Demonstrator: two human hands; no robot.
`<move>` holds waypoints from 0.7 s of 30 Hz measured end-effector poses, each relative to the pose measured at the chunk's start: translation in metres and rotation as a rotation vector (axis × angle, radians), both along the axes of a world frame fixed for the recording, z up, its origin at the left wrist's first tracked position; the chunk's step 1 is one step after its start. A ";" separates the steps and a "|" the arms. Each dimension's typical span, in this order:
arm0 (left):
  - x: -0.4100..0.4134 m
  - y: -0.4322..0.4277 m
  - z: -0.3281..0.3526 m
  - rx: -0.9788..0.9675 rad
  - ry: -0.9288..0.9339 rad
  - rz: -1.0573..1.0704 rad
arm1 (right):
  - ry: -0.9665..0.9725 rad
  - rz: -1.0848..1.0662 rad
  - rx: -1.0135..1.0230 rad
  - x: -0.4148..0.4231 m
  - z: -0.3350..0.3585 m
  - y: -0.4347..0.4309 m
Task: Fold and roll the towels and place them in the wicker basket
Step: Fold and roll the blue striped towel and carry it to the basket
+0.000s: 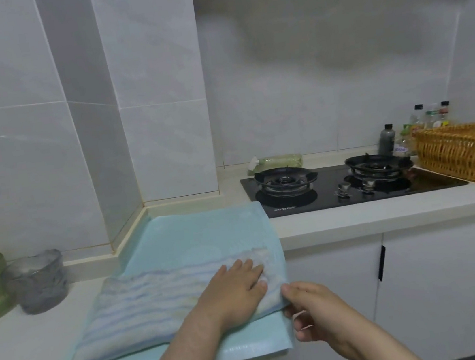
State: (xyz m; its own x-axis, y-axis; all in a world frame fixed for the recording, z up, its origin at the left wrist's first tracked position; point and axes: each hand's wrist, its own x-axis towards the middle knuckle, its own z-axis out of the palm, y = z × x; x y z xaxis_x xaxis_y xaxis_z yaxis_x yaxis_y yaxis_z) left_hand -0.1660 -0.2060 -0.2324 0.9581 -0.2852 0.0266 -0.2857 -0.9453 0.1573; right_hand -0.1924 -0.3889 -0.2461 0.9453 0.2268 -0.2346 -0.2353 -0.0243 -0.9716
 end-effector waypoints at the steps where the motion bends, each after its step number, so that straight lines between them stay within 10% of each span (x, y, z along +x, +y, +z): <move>1: 0.000 0.000 0.000 0.002 0.008 0.008 | 0.007 -0.013 -0.015 0.002 0.002 0.000; 16: 0.005 -0.001 -0.005 -0.032 0.035 0.040 | 0.144 -0.129 0.086 0.021 -0.003 -0.002; 21: -0.002 0.008 -0.007 -0.768 -0.145 0.269 | 0.163 -0.028 0.012 0.047 0.025 0.013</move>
State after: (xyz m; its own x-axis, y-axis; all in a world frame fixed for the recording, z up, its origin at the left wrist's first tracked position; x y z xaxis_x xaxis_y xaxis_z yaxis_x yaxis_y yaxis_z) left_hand -0.1676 -0.1985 -0.2391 0.9630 0.1018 0.2496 -0.1320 -0.6290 0.7661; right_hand -0.1454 -0.3754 -0.2210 0.9007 0.2047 -0.3831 -0.3906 -0.0041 -0.9205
